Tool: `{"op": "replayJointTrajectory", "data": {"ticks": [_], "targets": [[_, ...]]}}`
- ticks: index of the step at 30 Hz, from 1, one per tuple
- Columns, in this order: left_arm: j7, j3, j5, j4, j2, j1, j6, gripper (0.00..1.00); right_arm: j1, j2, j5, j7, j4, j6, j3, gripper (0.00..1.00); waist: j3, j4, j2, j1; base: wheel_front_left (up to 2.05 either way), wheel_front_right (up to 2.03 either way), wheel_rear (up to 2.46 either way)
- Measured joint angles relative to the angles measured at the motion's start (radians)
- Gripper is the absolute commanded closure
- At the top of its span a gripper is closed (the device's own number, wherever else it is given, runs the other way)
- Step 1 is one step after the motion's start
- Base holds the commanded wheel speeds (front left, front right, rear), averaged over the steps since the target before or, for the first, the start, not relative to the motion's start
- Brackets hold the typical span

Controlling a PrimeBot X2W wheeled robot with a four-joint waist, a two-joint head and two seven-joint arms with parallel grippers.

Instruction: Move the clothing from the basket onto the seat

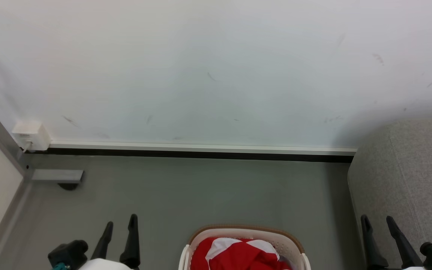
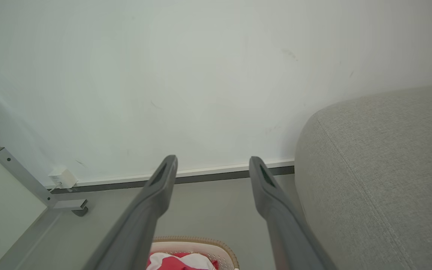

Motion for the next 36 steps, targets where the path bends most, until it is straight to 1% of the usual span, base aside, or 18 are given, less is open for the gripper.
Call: {"op": "replayJointTrajectory", "data": {"ticks": [8, 18, 36], "targets": [[-0.019, -0.013, 0.092, -0.005, 0.01, 0.007, 0.001, 0.0, 0.002, 0.002, -0.069, -0.018, 0.01, 0.0, -0.009, 0.0, 0.002, 0.0, 0.0, 0.0, 0.0, 0.0, 0.0], [-0.044, -0.028, 0.18, -0.022, 0.015, 0.016, 0.001, 0.0, 0.009, 0.009, -0.145, -0.043, 0.017, 0.0, -0.042, 0.0, -0.001, 0.007, 0.0, 0.0, 0.0, 0.0, 0.0], [-0.079, -0.035, 0.312, -0.013, 0.014, 0.026, -0.005, 0.0, 0.02, 0.025, -0.217, -0.078, 0.051, 0.0, -0.062, 0.0, -0.006, 0.009, 0.0, 0.0, 0.0, 0.0, 0.0]]}}
